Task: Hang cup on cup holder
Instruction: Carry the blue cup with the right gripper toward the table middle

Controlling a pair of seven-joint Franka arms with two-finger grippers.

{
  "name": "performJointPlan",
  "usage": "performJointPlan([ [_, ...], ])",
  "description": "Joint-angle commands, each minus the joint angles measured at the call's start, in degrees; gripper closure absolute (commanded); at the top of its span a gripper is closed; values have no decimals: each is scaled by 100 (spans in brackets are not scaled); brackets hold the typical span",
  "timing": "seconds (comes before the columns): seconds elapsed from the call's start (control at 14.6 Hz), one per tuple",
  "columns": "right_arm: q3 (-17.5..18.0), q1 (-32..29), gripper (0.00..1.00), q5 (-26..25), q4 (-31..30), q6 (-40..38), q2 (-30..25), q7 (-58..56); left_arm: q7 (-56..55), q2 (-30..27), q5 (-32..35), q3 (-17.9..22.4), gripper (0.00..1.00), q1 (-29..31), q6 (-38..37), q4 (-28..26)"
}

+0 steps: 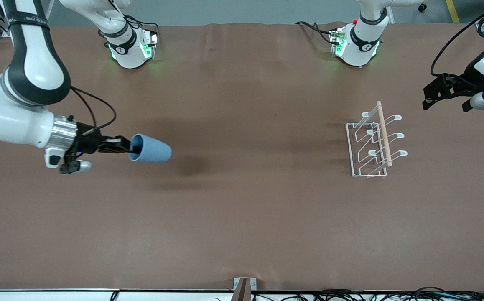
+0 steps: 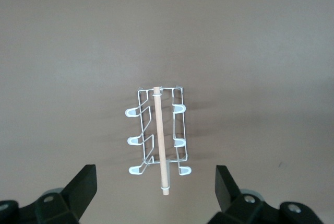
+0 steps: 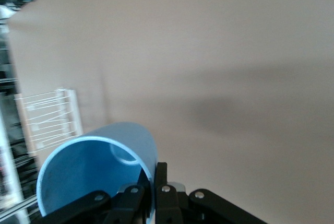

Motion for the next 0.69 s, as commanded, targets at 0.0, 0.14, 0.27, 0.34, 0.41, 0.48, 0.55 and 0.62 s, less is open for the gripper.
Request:
performJointPlan([
  [0.0, 375, 9, 100, 869, -275, 281, -102, -43, 784, 144, -33, 12, 0, -37, -47, 288],
  [0.14, 683, 18, 100, 1449, -381, 528, -84, -52, 1136, 181, -33, -5, 0, -37, -56, 325],
  [0.27, 990, 97, 100, 2125, -390, 809, -67, -200, 1909, 198, -51, -23, 0, -124, -47, 325],
  [0.34, 1088, 158, 100, 2468, -416, 967, -41, -384, 2077, 268, -51, -93, 0, -194, -47, 342],
  [0.41, 1167, 237, 100, 2924, -477, 1160, -6, -664, 2114, 364, -34, -163, 0, -291, -47, 412],
  [0.48, 1202, 307, 100, 3346, -574, 1266, 21, -1015, 2262, 513, -42, -225, 0, -387, -47, 596],
  [0.55, 1203, 369, 100, 3881, -679, 1276, 47, -1428, 2551, 567, -51, -278, 0, -458, -47, 641],
  [0.62, 1203, 431, 100, 4287, -802, 1276, 65, -1797, 2815, 594, -77, -330, 0, -476, -38, 641],
])
